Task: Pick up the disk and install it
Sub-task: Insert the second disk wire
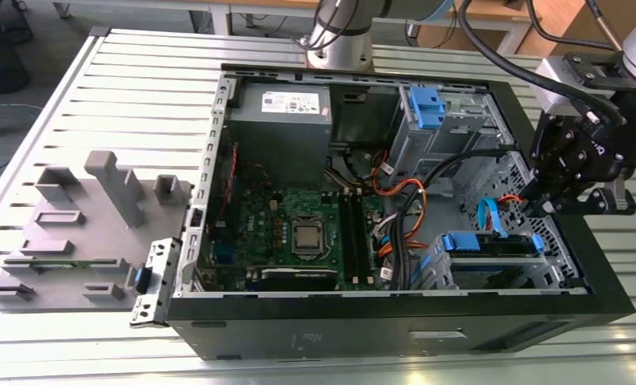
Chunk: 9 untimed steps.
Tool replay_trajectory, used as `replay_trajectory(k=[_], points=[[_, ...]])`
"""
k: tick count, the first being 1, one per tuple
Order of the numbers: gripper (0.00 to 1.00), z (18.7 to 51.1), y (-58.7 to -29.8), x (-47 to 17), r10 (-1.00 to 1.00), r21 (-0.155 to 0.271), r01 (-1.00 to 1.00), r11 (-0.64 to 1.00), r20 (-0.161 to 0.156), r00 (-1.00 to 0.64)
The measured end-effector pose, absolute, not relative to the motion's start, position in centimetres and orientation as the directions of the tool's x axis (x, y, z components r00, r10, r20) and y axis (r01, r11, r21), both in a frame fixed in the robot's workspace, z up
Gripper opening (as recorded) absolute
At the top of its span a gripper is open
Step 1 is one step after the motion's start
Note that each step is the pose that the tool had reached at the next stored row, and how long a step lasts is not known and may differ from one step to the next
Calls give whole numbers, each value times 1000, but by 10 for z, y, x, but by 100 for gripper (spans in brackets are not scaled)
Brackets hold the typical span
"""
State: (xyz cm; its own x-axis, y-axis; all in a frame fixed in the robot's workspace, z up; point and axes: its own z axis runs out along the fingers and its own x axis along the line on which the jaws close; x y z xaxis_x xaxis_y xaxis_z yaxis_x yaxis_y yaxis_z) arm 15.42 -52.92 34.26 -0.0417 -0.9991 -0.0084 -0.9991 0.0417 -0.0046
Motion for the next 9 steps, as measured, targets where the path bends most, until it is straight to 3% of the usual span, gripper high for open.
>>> replay_trajectory(k=[9], points=[[29, 343, -529, 154, -999, -5, -999, 42, -8, -42]])
